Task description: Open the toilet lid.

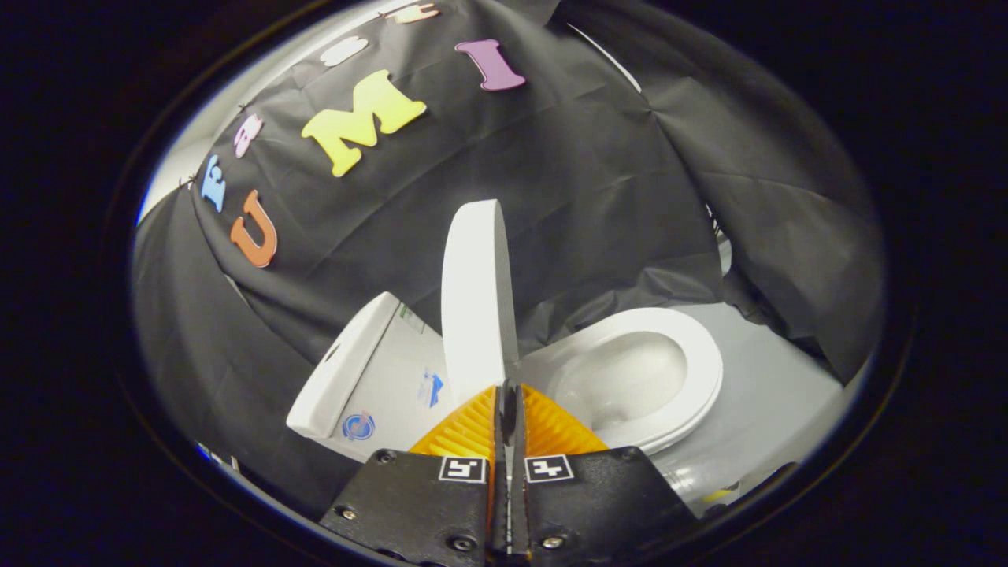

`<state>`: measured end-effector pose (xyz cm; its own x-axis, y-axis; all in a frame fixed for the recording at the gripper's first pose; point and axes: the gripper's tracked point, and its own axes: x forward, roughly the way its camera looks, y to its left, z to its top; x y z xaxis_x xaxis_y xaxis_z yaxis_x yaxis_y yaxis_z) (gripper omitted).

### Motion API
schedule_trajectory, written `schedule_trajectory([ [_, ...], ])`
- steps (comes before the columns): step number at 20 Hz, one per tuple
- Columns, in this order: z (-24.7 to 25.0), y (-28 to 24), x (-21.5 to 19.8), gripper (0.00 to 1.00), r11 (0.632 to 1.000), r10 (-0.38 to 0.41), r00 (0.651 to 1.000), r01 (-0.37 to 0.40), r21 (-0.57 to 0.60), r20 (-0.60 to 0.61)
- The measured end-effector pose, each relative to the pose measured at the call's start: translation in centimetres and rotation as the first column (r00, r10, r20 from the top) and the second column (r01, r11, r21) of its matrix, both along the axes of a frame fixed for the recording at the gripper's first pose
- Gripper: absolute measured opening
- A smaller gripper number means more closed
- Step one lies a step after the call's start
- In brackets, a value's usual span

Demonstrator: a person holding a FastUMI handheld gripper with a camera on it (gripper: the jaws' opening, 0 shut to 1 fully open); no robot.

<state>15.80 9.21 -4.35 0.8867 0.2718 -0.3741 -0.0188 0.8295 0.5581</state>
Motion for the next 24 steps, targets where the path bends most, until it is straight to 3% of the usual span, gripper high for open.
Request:
schedule_trajectory([
  [24,3.4,10.5,-1.1,0.05,0.98,0.083,0.994,-0.069,-0.189,0.068],
])
